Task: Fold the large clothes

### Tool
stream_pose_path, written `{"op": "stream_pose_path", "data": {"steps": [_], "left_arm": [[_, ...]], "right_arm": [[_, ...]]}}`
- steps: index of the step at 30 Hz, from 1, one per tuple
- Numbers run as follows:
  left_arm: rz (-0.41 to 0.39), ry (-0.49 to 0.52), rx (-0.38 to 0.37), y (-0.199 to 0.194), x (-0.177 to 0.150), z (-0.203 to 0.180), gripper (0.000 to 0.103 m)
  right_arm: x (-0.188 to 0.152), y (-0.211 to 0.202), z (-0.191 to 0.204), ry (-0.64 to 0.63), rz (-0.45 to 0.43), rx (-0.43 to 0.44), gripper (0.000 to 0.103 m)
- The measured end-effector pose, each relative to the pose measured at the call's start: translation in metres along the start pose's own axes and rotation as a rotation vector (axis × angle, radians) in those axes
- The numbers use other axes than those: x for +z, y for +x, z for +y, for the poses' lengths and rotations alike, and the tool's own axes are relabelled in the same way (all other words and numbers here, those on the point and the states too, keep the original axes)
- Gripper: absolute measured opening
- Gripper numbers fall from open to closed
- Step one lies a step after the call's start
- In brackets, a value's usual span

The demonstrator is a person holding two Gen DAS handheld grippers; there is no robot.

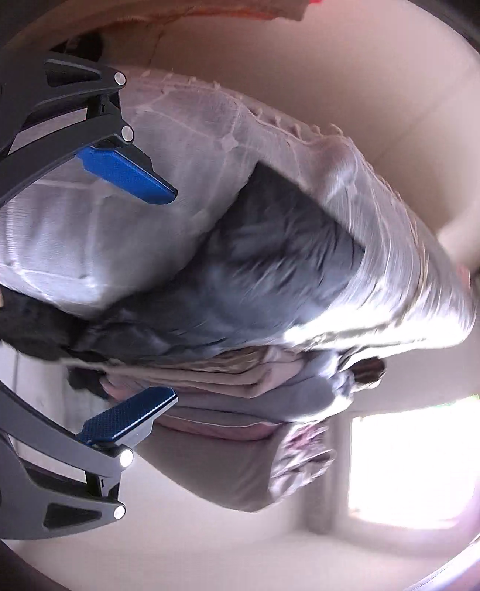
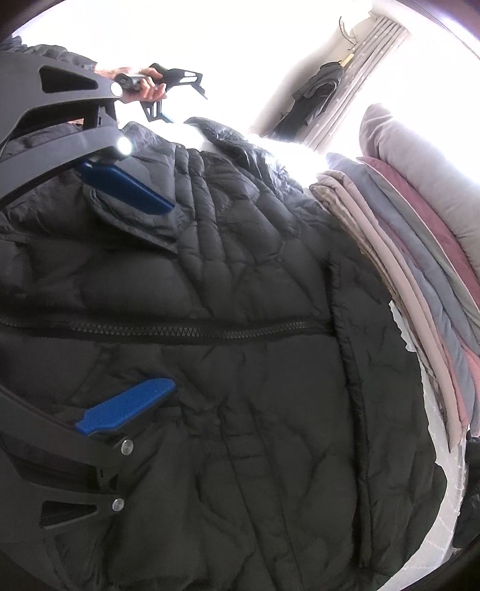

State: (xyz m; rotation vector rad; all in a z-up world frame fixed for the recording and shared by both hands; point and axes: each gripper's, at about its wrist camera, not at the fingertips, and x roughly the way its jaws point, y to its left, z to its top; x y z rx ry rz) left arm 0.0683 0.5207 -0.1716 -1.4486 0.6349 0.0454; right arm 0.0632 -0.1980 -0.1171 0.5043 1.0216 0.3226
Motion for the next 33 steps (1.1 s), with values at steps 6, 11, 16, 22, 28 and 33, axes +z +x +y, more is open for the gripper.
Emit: {"op": "stream_pose_path", "data": {"steps": [6, 11, 16, 22, 28, 33], "left_arm": [[-0.104, -0.107, 0.025, 0.016, 0.025, 0.019, 0.095], [-0.11, -0.083, 0.034, 0.019, 0.034, 0.021, 0.02], [-0.169, 0.037, -0.007, 0.008, 0.029, -0.012, 0.002], [-0.138, 0.224, -0.117, 0.009, -0.013, -0.109, 0.002], [0.012, 0.483, -0.207, 0.054, -0.124, -0.247, 0.002], [0.189, 0.701, -0.201, 0.128, -0.26, -0.315, 0.002]], "right_arm": [[0.0, 0.003, 0.0, -0.003, 0.007, -0.004, 0.087], [-0.001, 0.005, 0.001, -0.007, 0.011, -0.007, 0.089], [-0.001, 0.004, 0.001, 0.005, 0.009, 0.006, 0.089], [0.003, -0.003, -0.007, 0.059, -0.001, 0.057, 0.089], [0.01, -0.031, -0.025, 0.168, -0.058, 0.121, 0.089], [0.016, -0.06, -0.044, 0.265, -0.12, 0.196, 0.089]]}}
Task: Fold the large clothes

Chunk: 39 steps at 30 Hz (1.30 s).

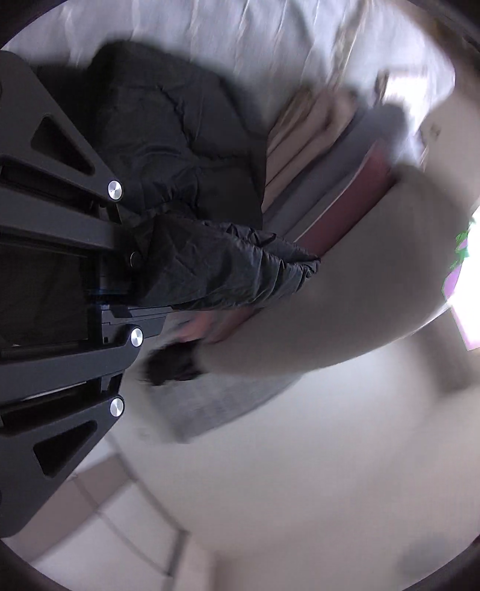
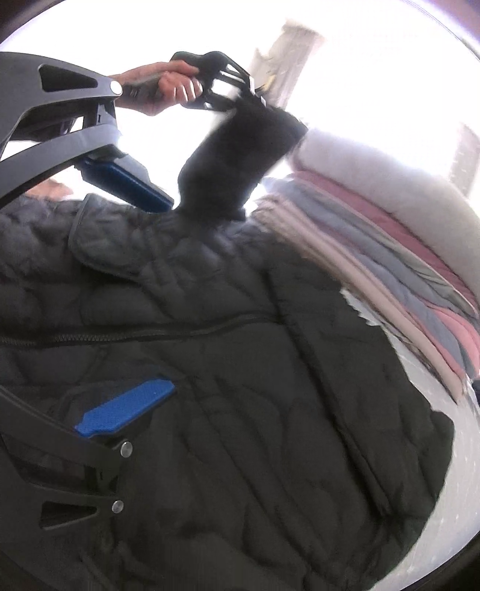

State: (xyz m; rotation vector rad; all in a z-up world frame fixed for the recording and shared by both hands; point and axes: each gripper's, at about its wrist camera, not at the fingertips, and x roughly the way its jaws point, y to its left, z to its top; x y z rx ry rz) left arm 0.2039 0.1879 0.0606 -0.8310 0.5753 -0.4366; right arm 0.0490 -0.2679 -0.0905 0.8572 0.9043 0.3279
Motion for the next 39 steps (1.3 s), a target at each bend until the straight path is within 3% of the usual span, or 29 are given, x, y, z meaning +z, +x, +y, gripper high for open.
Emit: {"op": "stream_pose_path", "data": {"steps": [5, 7, 11, 13, 14, 16, 19, 22, 25, 26, 31, 36, 39], "left_arm": [[0.21, 0.09, 0.025, 0.117, -0.087, -0.042, 0.002], [0.312, 0.157, 0.111, 0.166, -0.128, -0.044, 0.003], [0.492, 0.253, 0.339, 0.228, -0.188, -0.028, 0.031], [0.498, 0.364, 0.414, 0.236, -0.209, -0.032, 0.041], [0.489, 0.411, 0.421, 0.236, -0.214, -0.038, 0.051], [0.465, 0.512, 0.445, 0.237, -0.219, -0.055, 0.059], [0.442, 0.589, 0.413, 0.236, -0.219, -0.082, 0.065], [0.445, 0.583, 0.366, 0.243, -0.221, -0.091, 0.071], [0.6, 0.52, 0.379, 0.275, -0.239, -0.075, 0.071], [0.602, 0.526, 0.402, 0.278, -0.241, -0.07, 0.071], [0.544, 0.546, 0.386, 0.238, -0.233, -0.082, 0.071], [0.465, 0.64, 0.384, 0.149, -0.215, -0.102, 0.074], [0.487, 0.6, 0.332, 0.086, -0.203, -0.094, 0.08]], "right_arm": [[0.013, -0.025, -0.017, 0.087, -0.057, 0.057, 0.089], [0.017, -0.028, -0.023, 0.119, -0.058, 0.078, 0.089], [0.021, -0.032, -0.025, 0.141, -0.051, 0.125, 0.089], [0.024, -0.035, -0.024, 0.149, -0.054, 0.147, 0.089], [0.025, -0.037, -0.025, 0.155, -0.055, 0.158, 0.089], [0.027, -0.044, -0.027, 0.176, -0.06, 0.19, 0.089], [0.031, -0.052, -0.03, 0.192, -0.074, 0.213, 0.089], [0.029, -0.056, -0.035, 0.21, -0.09, 0.219, 0.089], [0.027, -0.053, -0.034, 0.217, -0.092, 0.201, 0.089], [0.026, -0.052, -0.036, 0.216, -0.09, 0.196, 0.089], [0.029, -0.05, -0.034, 0.207, -0.113, 0.158, 0.089], [0.031, -0.063, -0.034, 0.188, -0.154, 0.149, 0.089], [0.035, -0.066, -0.03, 0.156, -0.133, 0.151, 0.089]]}}
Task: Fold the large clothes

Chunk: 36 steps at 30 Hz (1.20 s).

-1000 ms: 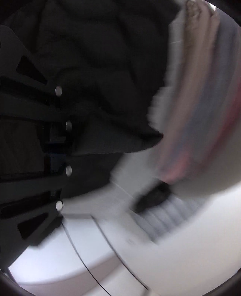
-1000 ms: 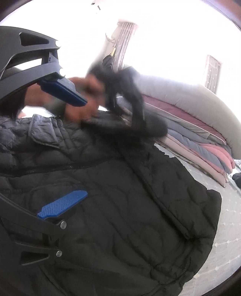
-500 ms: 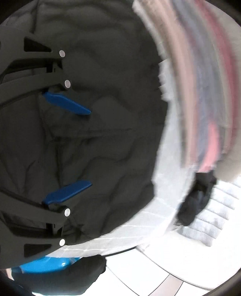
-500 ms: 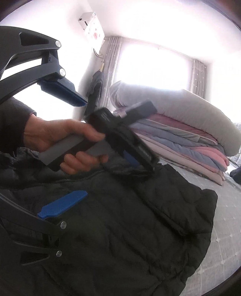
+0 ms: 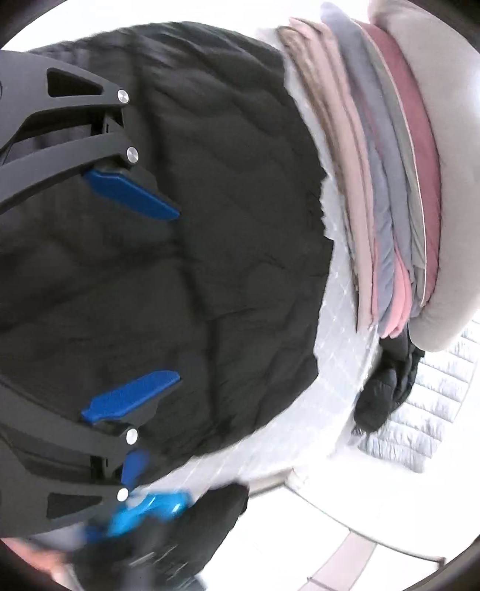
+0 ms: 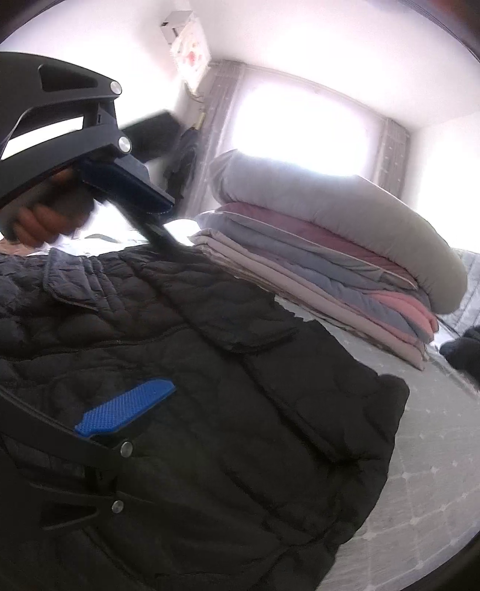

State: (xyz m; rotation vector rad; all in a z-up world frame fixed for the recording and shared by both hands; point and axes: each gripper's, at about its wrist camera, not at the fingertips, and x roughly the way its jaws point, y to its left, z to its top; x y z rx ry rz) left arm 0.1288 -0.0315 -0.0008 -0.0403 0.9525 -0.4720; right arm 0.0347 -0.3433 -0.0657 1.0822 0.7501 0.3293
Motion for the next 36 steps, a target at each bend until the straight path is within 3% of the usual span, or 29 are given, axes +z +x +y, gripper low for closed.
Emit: {"op": "stream_pose_path", "data": {"steps": [2, 4, 5, 8, 10, 13, 16, 21, 29, 30, 31, 32, 35, 36], "left_arm": [[0.009, -0.04, -0.049, -0.036, -0.023, 0.02, 0.08], [0.005, -0.104, -0.106, -0.074, -0.05, 0.048, 0.082], [0.0, -0.145, -0.137, -0.097, -0.068, 0.067, 0.086], [-0.039, -0.228, -0.131, -0.142, -0.112, 0.118, 0.091], [-0.038, -0.28, -0.1, -0.156, -0.137, 0.148, 0.091], [-0.006, -0.372, -0.048, -0.164, -0.183, 0.194, 0.091], [0.032, -0.456, -0.043, -0.16, -0.221, 0.223, 0.091], [0.046, -0.59, -0.121, -0.147, -0.261, 0.245, 0.091], [0.121, -0.622, -0.206, -0.131, -0.291, 0.233, 0.091], [0.132, -0.626, -0.214, -0.128, -0.292, 0.231, 0.091], [0.141, -0.626, -0.219, -0.126, -0.294, 0.229, 0.091], [0.146, -0.626, -0.225, -0.126, -0.295, 0.228, 0.091], [0.174, -0.639, -0.277, -0.122, -0.298, 0.224, 0.091], [0.189, -0.637, -0.279, -0.119, -0.299, 0.222, 0.091]], "right_arm": [[0.005, -0.009, 0.008, -0.044, 0.037, 0.011, 0.089], [0.01, -0.04, 0.021, -0.165, 0.04, 0.022, 0.089], [0.011, -0.054, 0.025, -0.227, 0.038, 0.012, 0.095], [0.012, -0.105, 0.004, -0.42, 0.028, -0.155, 0.096], [0.016, -0.13, -0.03, -0.385, 0.056, -0.253, 0.096], [0.026, -0.165, -0.092, -0.23, 0.103, -0.32, 0.096], [0.025, -0.185, -0.132, -0.151, 0.163, -0.367, 0.096], [0.009, -0.181, -0.154, -0.077, 0.276, -0.313, 0.096], [-0.017, -0.171, -0.149, -0.056, 0.412, -0.195, 0.095], [-0.019, -0.17, -0.147, -0.065, 0.421, -0.197, 0.092], [-0.023, -0.168, -0.147, -0.073, 0.43, -0.2, 0.081], [-0.026, -0.167, -0.147, -0.073, 0.437, -0.197, 0.058], [-0.04, -0.167, -0.15, -0.078, 0.451, -0.208, 0.025], [-0.042, -0.168, -0.15, -0.079, 0.451, -0.199, 0.023]]}}
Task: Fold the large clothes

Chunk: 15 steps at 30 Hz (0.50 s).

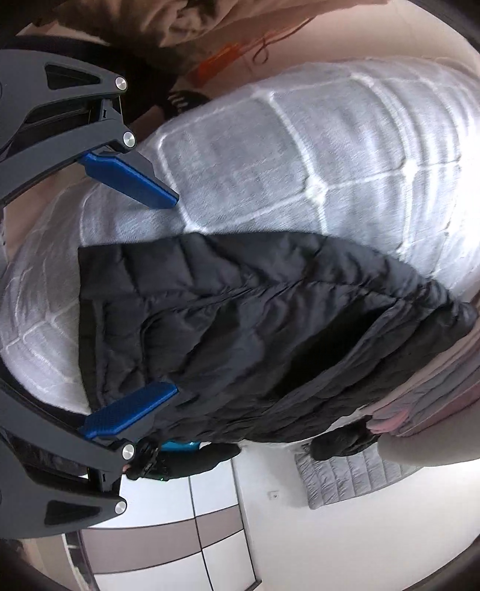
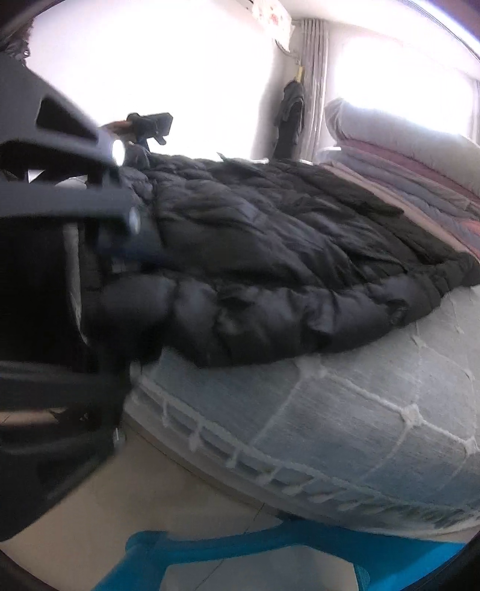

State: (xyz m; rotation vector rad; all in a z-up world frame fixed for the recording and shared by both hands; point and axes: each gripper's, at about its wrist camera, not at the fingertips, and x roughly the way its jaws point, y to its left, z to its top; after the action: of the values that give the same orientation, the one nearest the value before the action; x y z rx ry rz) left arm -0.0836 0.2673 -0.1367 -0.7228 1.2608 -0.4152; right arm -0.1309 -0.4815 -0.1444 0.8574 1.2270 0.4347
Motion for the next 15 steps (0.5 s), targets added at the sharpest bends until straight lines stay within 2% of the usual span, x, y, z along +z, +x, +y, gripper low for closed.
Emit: {"op": "stream_pose_path", "data": {"steps": [3, 5, 6, 8, 9, 10, 11, 12, 15], "left_arm": [[0.031, 0.006, 0.041, 0.007, -0.004, -0.007, 0.091], [0.043, 0.036, 0.095, 0.012, -0.007, -0.016, 0.089], [0.042, 0.053, 0.14, 0.015, -0.008, -0.021, 0.082], [0.028, 0.078, 0.219, 0.017, -0.008, -0.03, 0.053], [0.012, 0.081, 0.209, 0.014, -0.01, -0.031, 0.042], [-0.001, 0.072, 0.172, 0.009, -0.012, -0.031, 0.019], [-0.008, 0.058, 0.124, 0.006, -0.013, -0.031, 0.01], [-0.024, 0.06, 0.104, 0.002, -0.015, -0.035, 0.009], [-0.044, 0.105, 0.106, 0.001, -0.02, -0.048, 0.007]], "right_arm": [[-0.008, -0.002, 0.009, -0.022, -0.019, 0.003, 0.015], [-0.007, -0.005, 0.01, -0.025, -0.035, 0.008, 0.012], [-0.009, -0.005, 0.012, -0.023, -0.045, 0.015, 0.011], [-0.007, -0.003, 0.016, -0.011, -0.067, 0.027, 0.009], [-0.008, -0.004, 0.019, -0.008, -0.085, 0.039, 0.009], [-0.01, -0.005, 0.02, -0.007, -0.101, 0.055, 0.009], [-0.012, -0.005, 0.02, -0.005, -0.112, 0.067, 0.009], [-0.014, -0.007, 0.021, -0.006, -0.121, 0.085, 0.009], [-0.013, -0.013, 0.02, -0.01, -0.139, 0.122, 0.009]]}}
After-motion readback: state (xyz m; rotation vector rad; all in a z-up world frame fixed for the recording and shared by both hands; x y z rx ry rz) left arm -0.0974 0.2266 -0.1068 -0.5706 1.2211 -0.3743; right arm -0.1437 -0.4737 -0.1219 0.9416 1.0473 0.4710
